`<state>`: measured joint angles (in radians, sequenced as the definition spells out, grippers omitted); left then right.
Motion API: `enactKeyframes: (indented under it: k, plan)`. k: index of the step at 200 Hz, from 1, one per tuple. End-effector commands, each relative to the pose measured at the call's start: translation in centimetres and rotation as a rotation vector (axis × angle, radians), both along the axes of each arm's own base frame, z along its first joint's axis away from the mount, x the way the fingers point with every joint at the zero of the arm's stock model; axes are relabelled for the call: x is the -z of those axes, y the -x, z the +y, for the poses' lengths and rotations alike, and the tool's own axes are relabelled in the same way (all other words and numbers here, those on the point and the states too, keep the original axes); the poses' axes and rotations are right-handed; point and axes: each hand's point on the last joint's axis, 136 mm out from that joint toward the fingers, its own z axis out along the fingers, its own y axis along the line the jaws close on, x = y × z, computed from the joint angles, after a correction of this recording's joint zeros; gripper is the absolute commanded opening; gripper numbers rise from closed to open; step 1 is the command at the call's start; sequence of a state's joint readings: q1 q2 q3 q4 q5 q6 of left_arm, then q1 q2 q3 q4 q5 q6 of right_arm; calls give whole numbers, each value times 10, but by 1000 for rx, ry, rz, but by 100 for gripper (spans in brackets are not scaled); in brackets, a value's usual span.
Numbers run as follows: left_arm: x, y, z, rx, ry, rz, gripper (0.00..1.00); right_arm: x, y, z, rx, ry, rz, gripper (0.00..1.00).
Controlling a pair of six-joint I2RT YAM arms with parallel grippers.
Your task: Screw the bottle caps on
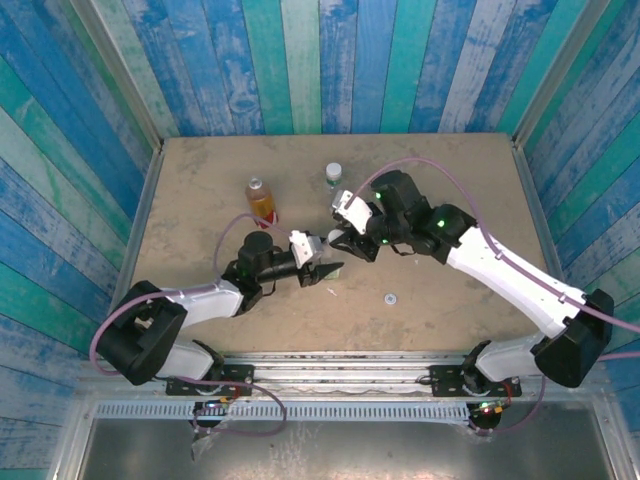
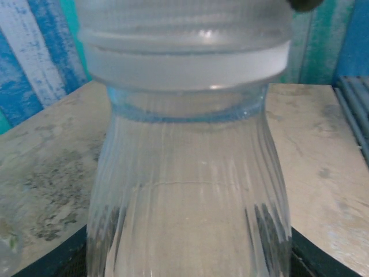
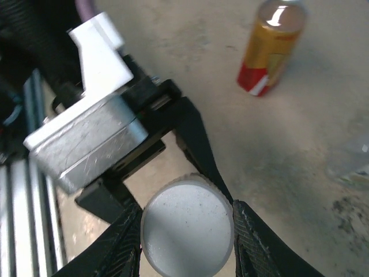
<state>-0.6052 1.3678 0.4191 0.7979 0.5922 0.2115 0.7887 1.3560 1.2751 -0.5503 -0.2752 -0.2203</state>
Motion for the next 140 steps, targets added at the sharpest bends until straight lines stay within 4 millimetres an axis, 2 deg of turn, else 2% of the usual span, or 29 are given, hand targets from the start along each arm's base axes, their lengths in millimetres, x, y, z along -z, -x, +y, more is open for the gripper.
enactKeyframes:
  k: [1, 16, 40, 65, 91, 104, 140]
  plan:
    - [-55, -39, 2, -173, 106, -120, 58, 31, -10, -20, 328, 62, 96, 12]
    - [-55, -39, 1, -175, 101, -114, 57, 31, -14, -29, 429, 72, 108, 10]
    - [-46, -35, 3, -165, 79, -103, 58, 23, -14, -34, 447, 65, 103, 23]
    - [-29, -23, 6, -130, 56, -95, 57, 0, -2, -26, 285, 17, 57, 42]
    - [-20, 9, 0, 49, 49, -67, 59, -24, 22, -20, 49, -47, -70, 67]
    - [-19, 26, -3, 140, 40, -63, 59, -32, 40, -19, -91, -85, -139, 72]
    - [-13, 45, -3, 241, 3, -89, 59, -39, 72, -19, -359, -98, -265, 77]
